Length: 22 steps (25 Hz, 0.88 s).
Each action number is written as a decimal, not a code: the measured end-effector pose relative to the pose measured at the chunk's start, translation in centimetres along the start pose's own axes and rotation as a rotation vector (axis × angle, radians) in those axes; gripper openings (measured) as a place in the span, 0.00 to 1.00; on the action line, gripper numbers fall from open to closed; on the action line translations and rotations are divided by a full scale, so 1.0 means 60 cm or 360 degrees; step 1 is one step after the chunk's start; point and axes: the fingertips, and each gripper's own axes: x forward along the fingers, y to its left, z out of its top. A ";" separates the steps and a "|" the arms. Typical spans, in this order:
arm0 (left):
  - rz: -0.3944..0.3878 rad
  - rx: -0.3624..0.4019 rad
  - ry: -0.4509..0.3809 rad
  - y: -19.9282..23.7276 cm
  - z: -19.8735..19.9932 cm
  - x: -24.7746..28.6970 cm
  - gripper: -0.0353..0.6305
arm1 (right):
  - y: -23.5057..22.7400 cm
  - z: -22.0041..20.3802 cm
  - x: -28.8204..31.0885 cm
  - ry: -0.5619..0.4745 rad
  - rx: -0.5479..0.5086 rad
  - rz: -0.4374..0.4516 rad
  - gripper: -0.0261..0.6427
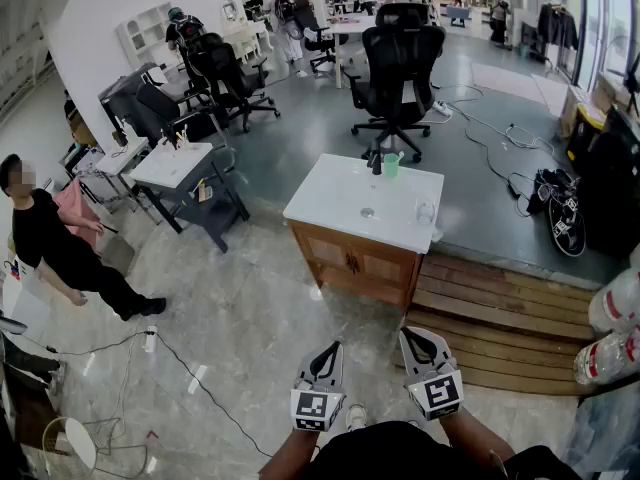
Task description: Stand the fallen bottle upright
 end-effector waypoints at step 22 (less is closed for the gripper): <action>-0.0030 0.0098 -0.0022 0.036 0.000 0.021 0.08 | -0.033 0.003 0.027 -0.0118 0.0012 -0.0154 0.06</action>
